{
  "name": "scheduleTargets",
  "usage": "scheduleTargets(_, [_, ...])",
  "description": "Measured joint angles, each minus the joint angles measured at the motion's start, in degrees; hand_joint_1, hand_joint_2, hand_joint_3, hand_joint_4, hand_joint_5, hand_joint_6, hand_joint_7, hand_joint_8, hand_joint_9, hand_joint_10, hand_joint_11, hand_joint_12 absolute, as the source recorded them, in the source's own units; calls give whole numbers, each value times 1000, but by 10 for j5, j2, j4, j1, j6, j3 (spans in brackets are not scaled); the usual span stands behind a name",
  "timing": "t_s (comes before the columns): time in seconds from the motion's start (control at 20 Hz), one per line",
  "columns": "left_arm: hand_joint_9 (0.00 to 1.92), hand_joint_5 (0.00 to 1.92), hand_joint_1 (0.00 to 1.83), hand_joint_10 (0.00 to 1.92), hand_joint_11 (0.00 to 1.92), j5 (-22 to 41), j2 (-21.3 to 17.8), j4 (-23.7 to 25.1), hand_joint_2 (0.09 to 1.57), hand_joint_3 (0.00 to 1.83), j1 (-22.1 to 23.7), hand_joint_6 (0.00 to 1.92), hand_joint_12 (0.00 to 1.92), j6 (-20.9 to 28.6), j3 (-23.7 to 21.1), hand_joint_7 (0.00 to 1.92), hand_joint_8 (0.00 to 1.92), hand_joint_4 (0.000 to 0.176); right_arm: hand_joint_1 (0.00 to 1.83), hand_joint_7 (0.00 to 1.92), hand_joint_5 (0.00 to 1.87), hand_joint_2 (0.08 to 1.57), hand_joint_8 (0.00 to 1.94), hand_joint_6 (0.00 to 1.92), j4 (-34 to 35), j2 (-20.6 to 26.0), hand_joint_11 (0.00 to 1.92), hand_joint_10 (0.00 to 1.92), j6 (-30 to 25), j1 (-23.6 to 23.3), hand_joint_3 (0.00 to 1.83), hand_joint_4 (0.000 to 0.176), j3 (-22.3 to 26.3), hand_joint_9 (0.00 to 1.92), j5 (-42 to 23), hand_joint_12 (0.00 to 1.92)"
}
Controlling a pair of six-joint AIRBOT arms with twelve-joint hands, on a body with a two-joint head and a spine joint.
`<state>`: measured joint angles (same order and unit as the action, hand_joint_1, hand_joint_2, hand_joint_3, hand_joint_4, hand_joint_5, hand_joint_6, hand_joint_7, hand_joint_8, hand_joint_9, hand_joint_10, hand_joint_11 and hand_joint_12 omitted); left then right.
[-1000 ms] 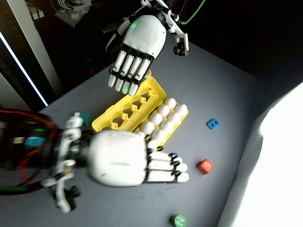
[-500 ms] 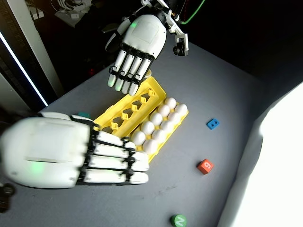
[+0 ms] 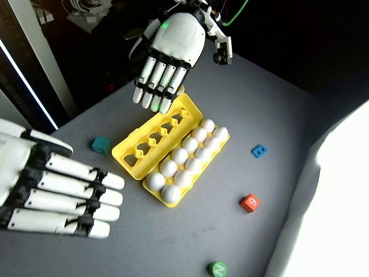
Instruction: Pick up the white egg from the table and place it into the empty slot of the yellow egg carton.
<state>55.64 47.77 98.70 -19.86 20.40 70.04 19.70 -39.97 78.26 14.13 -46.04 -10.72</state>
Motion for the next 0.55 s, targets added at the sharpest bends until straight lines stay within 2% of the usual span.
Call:
scheduleTargets(0.1, [138,155,0,0,0,5,0,2,1201,0,9,0,248,1,2,164,1,0,0,299,340,1571,11,8,0,-1,0,12,0,18,73,0,0,250,-19,644])
scheduleTargets(0.3, [104,140,0,0,0,3,0,-1,1208,1,16,0,112,9,10,138,0,0,0,308,345,1571,6,4,0,-1,0,8,0,18,63,0,0,263,-29,664])
scheduleTargets(0.4, [115,156,0,4,4,5,0,2,1211,2,15,6,113,9,10,150,5,0,0,312,344,1571,4,2,0,-5,0,7,0,18,58,0,0,269,-28,683])
scheduleTargets(0.55, [104,144,0,1,0,5,0,1,1207,0,15,0,118,9,10,143,2,0,0,284,320,1571,2,1,0,-5,0,0,0,19,60,0,0,244,-28,626])
